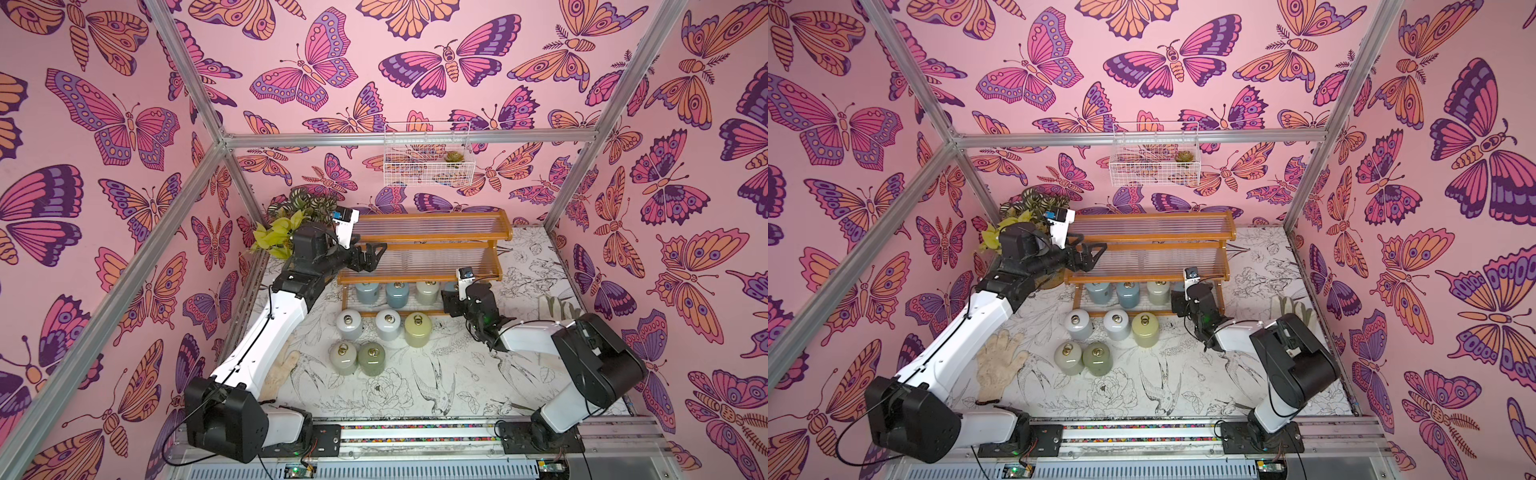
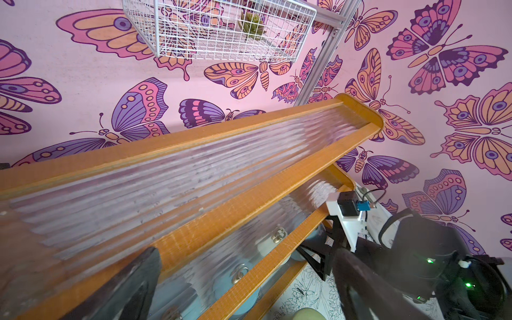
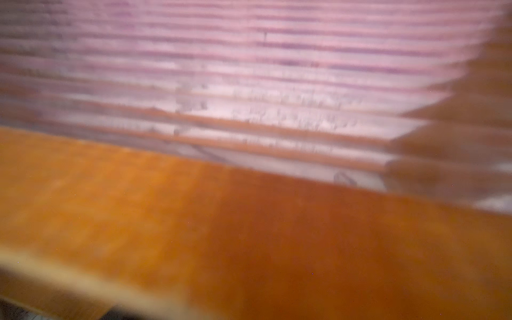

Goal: Remove the tea canisters from the shelf
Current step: Pick up the tea canister from the shelf, then place the tea canister at the center of the board.

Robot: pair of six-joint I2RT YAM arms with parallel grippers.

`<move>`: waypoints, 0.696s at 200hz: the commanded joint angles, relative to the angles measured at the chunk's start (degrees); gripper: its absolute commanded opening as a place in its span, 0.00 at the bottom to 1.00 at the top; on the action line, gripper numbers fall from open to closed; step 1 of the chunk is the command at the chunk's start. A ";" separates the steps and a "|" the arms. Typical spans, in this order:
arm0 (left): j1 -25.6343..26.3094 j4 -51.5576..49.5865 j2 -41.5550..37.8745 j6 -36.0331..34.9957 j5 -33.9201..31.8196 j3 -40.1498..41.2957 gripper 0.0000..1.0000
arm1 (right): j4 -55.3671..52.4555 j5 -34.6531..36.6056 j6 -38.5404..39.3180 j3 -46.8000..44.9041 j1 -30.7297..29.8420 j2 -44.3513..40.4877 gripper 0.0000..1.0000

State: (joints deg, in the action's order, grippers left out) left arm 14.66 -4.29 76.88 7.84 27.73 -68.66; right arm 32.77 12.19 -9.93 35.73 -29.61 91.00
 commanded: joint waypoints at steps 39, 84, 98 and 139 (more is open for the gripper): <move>0.05 -0.95 1.42 -0.61 -1.45 -0.99 1.00 | -5.02 -9.79 2.12 -1.58 0.11 -11.90 0.61; 0.03 -0.93 2.46 -0.11 -1.38 -1.94 1.00 | -8.42 -8.00 1.85 -7.59 -4.13 -18.87 0.63; 0.10 -0.92 3.07 0.33 -1.00 -2.56 1.00 | -9.78 -7.44 2.53 -8.75 -6.61 -20.24 0.63; 0.14 -0.90 3.97 0.86 -0.46 -3.39 1.00 | -13.53 -5.20 6.42 -11.28 -17.14 -21.80 0.65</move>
State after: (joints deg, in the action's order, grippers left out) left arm 14.66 -4.19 79.81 7.97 26.98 -71.53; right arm 18.87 5.65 -6.28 25.04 -42.11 71.37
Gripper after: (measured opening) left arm 0.999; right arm 0.801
